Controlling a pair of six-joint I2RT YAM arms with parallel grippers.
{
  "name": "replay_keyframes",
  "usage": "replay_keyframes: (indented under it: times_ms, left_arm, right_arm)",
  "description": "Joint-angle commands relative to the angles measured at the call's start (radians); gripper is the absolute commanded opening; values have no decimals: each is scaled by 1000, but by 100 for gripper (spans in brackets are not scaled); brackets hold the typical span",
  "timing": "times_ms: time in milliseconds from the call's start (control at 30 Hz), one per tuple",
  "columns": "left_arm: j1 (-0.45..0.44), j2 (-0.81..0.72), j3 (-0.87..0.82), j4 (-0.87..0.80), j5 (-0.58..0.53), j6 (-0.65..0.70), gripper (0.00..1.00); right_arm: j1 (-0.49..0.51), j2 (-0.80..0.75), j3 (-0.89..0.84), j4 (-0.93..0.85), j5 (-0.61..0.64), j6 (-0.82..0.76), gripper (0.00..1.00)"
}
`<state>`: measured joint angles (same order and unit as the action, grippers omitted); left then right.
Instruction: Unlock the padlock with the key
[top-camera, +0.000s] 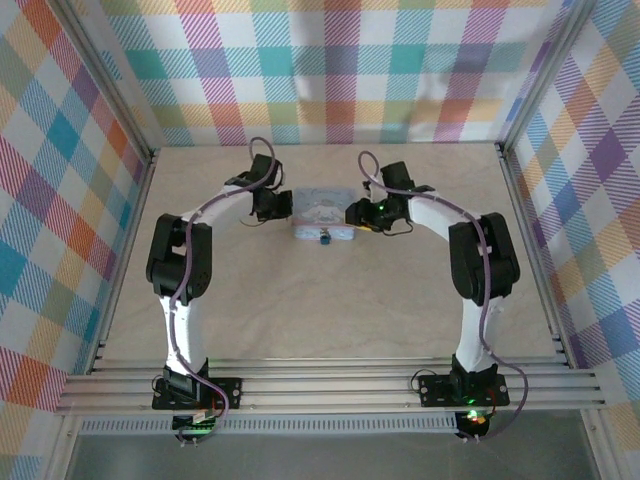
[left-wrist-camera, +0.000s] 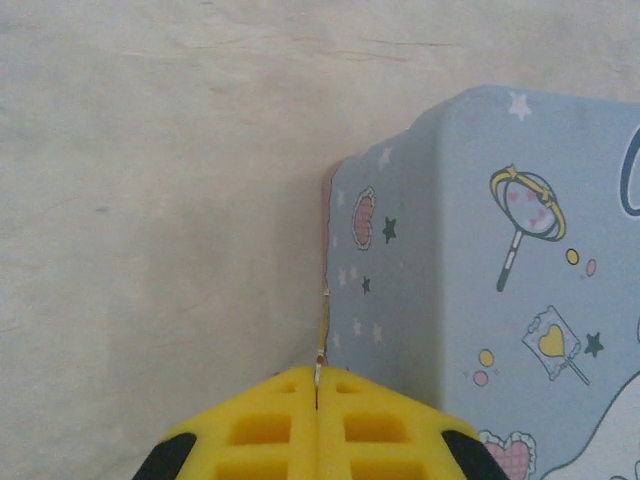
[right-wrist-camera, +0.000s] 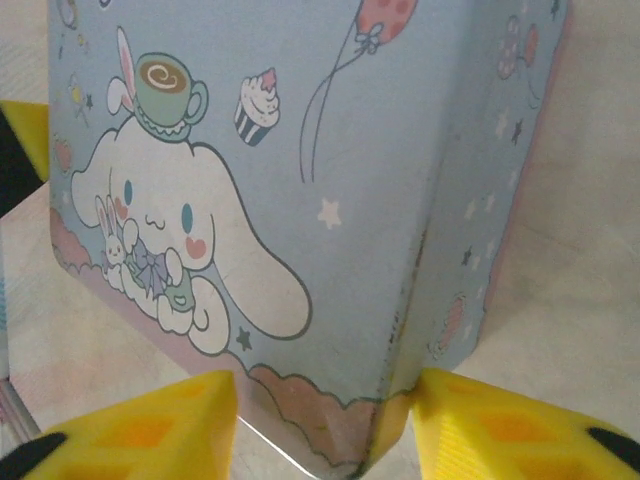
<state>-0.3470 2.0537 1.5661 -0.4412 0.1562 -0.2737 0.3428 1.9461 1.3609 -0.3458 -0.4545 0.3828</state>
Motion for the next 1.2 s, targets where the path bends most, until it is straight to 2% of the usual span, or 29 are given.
replay_keyframes:
  times_ms: [0, 167, 400, 600, 733, 833, 1000, 1167]
  left_arm:
    - [-50, 6, 19, 26, 118, -32, 0]
    - [-40, -38, -18, 53, 143, -25, 0]
    - [9, -139, -79, 7, 138, 1, 0]
    - [69, -262, -221, 36, 181, 16, 0]
    - [87, -372, -348, 72, 205, 34, 0]
    - [88, -457, -445, 89, 234, 50, 0]
    - [86, -591, -635, 196, 329, 4, 0]
    - [73, -713, -792, 283, 370, -36, 0]
  right_arm:
    - [1, -90, -31, 25, 17, 19, 55]
    - [-11, -227, -78, -19, 153, 37, 60]
    - [1, -451, -267, 12, 313, 118, 60]
    - [145, -561, -402, 42, 446, 186, 59]
    - [294, -525, -416, 90, 514, 203, 58]
    - [361, -435, -383, 119, 542, 176, 58]
    - [380, -289, -306, 145, 580, 174, 58]
    - [380, -165, -216, 165, 666, 165, 55]
